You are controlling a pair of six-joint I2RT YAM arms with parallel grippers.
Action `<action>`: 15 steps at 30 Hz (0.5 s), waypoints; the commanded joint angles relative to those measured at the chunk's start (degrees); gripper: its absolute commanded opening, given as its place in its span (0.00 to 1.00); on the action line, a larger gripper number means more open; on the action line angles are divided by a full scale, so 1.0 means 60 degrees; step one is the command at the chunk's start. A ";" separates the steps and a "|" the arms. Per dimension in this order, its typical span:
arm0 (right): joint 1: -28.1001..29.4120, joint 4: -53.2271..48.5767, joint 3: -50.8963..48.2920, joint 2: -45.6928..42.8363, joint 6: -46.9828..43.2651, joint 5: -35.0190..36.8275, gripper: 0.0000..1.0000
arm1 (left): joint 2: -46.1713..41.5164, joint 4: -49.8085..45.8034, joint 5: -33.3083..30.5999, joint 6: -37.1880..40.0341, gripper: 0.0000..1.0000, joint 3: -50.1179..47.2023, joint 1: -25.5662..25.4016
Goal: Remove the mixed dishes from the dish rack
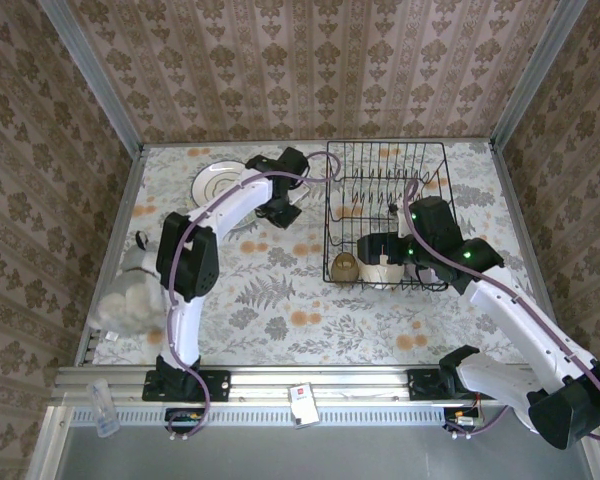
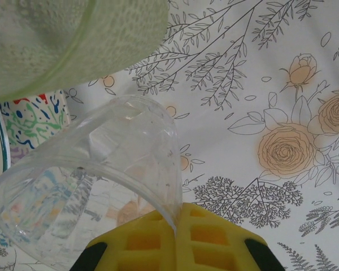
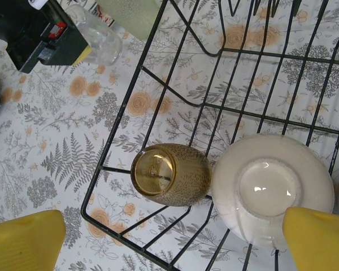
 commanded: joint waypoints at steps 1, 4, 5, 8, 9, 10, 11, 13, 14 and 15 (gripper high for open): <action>0.0074 -0.0216 -0.0153 -0.0103 0.0002 0.0155 1.00 | 0.0260 -0.0487 -0.0372 0.0341 0.00 0.0504 -0.0151; 0.0104 -0.0215 -0.0195 -0.0129 0.0031 0.0157 1.00 | 0.0331 -0.0407 -0.0394 0.0436 0.00 0.0563 -0.0229; 0.0117 -0.0199 -0.0206 -0.0121 0.0034 0.0155 1.00 | 0.0367 -0.0389 -0.0386 0.0475 0.00 0.0590 -0.0238; 0.0147 -0.0158 -0.0252 -0.0122 0.0068 0.0155 1.00 | 0.0485 -0.0418 -0.0443 0.0604 0.00 0.0703 -0.0322; 0.0158 -0.0158 -0.0259 -0.0125 0.0076 0.0155 1.00 | 0.0532 -0.0432 -0.0501 0.0650 0.00 0.0718 -0.0354; 0.0169 -0.0144 -0.0268 -0.0125 0.0090 0.0155 1.00 | 0.0564 -0.0432 -0.0521 0.0683 0.00 0.0733 -0.0366; 0.0177 -0.0153 -0.0273 -0.0125 0.0081 0.0155 1.00 | 0.0605 -0.0448 -0.0539 0.0720 0.00 0.0754 -0.0380; 0.0177 -0.0145 -0.0297 -0.0125 0.0086 0.0155 1.00 | 0.0688 -0.0447 -0.0591 0.0778 0.00 0.0801 -0.0402; 0.0190 -0.0131 -0.0322 -0.0125 0.0085 0.0152 1.00 | 0.0744 -0.0446 -0.0625 0.0828 0.00 0.0814 -0.0424; 0.0190 -0.0129 -0.0324 -0.0125 0.0091 0.0155 1.00 | 0.0781 -0.0434 -0.0679 0.0881 0.00 0.0836 -0.0445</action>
